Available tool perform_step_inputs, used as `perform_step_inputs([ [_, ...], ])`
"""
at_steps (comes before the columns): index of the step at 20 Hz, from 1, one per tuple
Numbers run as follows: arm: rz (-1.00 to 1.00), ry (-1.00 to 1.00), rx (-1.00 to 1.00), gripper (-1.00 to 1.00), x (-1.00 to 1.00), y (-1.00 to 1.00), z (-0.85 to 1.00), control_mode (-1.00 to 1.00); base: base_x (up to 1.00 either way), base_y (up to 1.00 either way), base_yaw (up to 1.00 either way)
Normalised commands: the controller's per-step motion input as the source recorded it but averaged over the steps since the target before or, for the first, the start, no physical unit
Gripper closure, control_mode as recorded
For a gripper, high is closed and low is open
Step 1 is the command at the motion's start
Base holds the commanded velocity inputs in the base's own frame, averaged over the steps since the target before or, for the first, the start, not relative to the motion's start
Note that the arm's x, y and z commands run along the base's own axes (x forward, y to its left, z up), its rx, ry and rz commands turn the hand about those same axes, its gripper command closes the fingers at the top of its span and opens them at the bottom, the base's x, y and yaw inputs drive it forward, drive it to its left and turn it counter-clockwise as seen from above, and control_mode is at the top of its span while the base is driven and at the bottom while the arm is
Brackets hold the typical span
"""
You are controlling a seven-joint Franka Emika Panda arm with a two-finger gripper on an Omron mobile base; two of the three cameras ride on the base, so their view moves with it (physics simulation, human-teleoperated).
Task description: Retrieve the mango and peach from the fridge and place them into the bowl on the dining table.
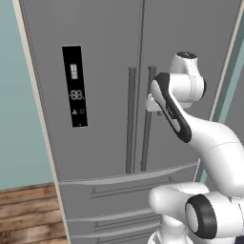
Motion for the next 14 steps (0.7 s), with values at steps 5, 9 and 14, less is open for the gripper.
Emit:
perform_step_inputs([
  [5, -0.01, -0.07, 0.00, -1.00, -0.31, 0.01, -0.05, -1.00, 0.00, 0.00, 0.00],
  [9, -0.01, -0.21, 0.00, -1.00, -0.78, 0.00, -0.24, -1.00, 0.00, 0.00, 0.00],
  [14, -0.01, -0.30, 0.00, -1.00, -0.89, 0.00, -0.25, -1.00, 0.00, 0.00, 0.00],
])
